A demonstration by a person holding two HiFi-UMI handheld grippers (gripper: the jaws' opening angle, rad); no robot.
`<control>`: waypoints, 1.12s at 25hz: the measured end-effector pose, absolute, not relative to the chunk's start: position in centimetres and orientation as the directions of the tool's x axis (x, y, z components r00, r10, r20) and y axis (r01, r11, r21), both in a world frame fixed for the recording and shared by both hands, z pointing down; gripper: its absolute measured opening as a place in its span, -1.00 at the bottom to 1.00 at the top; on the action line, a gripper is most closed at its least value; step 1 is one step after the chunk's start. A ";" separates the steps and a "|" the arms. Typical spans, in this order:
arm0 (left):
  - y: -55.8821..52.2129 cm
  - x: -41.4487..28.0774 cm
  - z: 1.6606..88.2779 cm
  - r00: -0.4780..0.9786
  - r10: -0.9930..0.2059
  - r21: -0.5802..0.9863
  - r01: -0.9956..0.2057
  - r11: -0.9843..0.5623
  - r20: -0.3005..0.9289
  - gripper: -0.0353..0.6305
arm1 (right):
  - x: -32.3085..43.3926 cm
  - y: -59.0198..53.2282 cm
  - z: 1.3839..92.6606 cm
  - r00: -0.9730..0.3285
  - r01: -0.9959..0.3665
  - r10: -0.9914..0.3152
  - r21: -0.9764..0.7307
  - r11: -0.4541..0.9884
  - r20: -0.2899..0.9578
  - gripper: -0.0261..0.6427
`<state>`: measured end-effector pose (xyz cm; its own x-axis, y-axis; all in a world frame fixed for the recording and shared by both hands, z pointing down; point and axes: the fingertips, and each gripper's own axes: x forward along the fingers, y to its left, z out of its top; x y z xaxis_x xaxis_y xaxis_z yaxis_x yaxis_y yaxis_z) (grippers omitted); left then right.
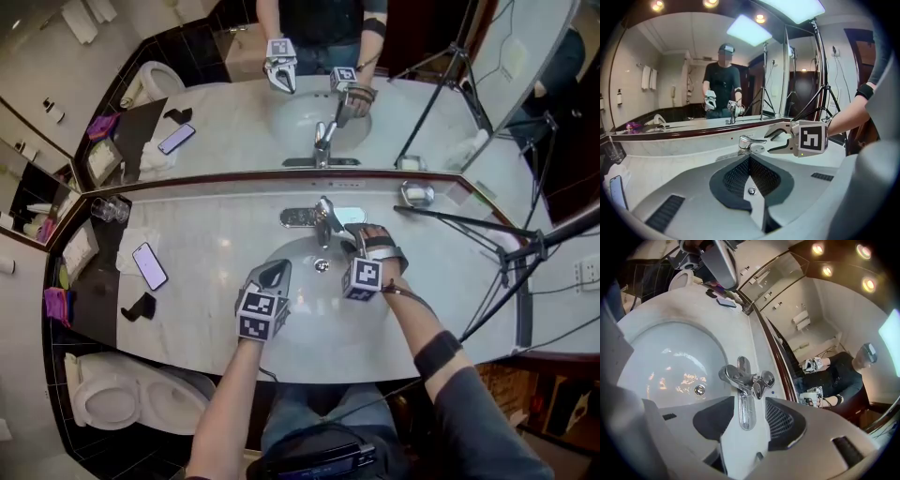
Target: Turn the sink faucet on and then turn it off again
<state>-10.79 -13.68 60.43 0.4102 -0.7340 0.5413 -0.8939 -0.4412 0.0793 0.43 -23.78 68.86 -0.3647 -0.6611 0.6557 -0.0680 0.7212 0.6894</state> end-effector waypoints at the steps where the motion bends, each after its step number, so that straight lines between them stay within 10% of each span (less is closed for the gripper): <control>1: -13.9 -10.7 60.7 0.410 -0.733 0.081 -0.894 -0.441 0.543 -0.89 | 0.0 -24.0 69.1 -0.371 -0.058 -0.656 0.688 0.723 0.658 -0.22; 28: -14.9 -11.0 62.1 0.410 -0.724 0.109 -0.899 -0.425 0.554 -0.89 | -3.1 -28.6 66.2 -0.379 -0.053 -0.663 0.701 0.711 0.645 -0.42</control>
